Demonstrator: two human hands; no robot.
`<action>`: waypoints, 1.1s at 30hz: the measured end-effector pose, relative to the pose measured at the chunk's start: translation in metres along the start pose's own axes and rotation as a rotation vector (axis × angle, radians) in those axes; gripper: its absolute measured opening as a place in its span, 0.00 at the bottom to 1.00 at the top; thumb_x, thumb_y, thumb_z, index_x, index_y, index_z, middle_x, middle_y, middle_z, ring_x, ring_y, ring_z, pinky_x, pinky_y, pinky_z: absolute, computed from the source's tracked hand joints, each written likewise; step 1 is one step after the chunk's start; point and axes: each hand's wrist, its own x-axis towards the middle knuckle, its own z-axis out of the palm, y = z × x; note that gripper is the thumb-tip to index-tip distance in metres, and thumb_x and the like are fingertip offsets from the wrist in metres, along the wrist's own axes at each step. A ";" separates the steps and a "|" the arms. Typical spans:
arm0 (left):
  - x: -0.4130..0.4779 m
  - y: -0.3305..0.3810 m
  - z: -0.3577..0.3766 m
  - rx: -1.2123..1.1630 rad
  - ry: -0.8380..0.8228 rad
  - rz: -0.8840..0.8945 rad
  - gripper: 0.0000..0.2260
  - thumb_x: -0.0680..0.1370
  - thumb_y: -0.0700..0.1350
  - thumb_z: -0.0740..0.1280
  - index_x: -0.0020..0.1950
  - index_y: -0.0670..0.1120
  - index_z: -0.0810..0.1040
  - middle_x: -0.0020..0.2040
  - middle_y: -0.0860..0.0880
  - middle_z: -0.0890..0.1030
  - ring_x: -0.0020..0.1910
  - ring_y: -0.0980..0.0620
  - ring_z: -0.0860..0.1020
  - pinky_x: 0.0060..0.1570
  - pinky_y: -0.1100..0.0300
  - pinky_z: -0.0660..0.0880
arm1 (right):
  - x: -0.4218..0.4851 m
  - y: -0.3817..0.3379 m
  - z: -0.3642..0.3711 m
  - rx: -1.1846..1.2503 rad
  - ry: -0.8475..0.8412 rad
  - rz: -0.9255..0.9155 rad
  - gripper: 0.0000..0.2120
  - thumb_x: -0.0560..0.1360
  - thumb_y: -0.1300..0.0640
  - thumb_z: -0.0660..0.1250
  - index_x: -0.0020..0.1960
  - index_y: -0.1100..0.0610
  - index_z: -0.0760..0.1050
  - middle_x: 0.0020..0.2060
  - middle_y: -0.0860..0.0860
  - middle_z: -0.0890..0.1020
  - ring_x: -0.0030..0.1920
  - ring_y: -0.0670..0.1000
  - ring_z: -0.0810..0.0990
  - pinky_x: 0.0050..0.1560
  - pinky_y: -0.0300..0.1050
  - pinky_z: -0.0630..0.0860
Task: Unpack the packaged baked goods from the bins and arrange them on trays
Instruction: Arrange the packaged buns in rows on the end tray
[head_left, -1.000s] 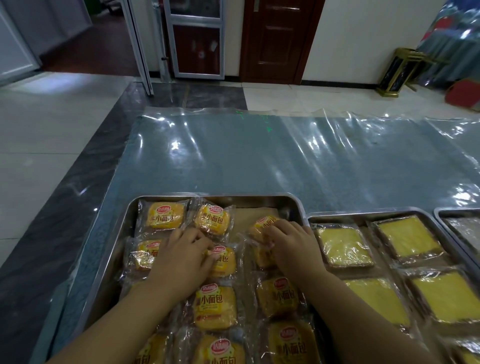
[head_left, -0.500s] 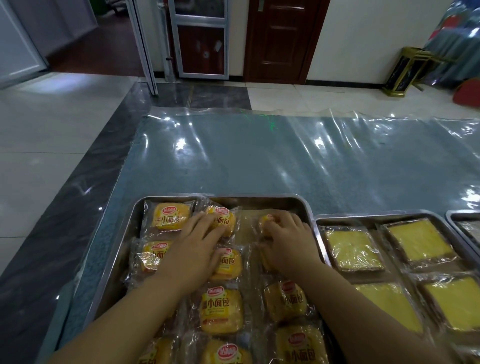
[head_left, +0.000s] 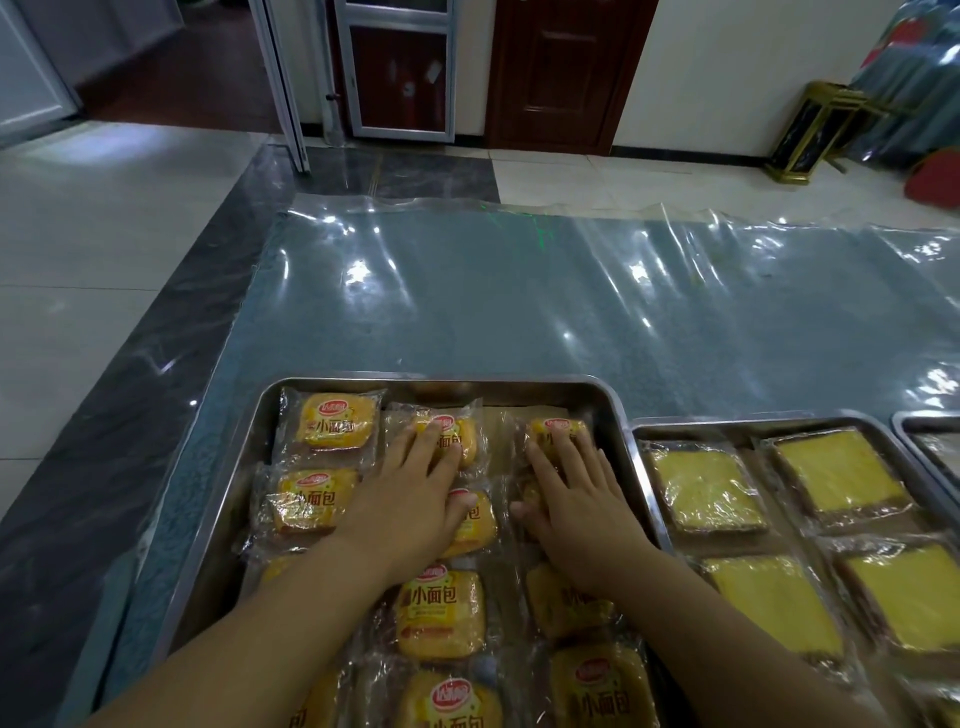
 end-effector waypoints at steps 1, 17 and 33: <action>0.001 0.001 -0.001 -0.005 0.012 0.007 0.29 0.78 0.62 0.46 0.76 0.52 0.48 0.77 0.51 0.42 0.75 0.47 0.38 0.71 0.47 0.49 | 0.001 0.000 0.000 -0.007 -0.017 0.000 0.34 0.77 0.34 0.42 0.75 0.49 0.34 0.74 0.52 0.31 0.70 0.55 0.25 0.68 0.51 0.27; 0.005 -0.013 -0.015 -0.058 0.120 0.057 0.26 0.77 0.60 0.54 0.74 0.58 0.52 0.77 0.55 0.49 0.74 0.48 0.48 0.71 0.46 0.52 | 0.007 -0.010 -0.016 0.086 0.060 -0.067 0.34 0.75 0.34 0.37 0.77 0.48 0.44 0.76 0.50 0.41 0.71 0.49 0.30 0.69 0.49 0.32; -0.036 -0.079 -0.004 -0.008 0.014 -0.152 0.30 0.79 0.60 0.47 0.75 0.50 0.37 0.74 0.52 0.33 0.72 0.49 0.32 0.72 0.49 0.44 | 0.031 -0.088 0.006 0.042 -0.088 -0.215 0.34 0.78 0.37 0.44 0.75 0.52 0.33 0.73 0.54 0.31 0.71 0.56 0.27 0.68 0.53 0.32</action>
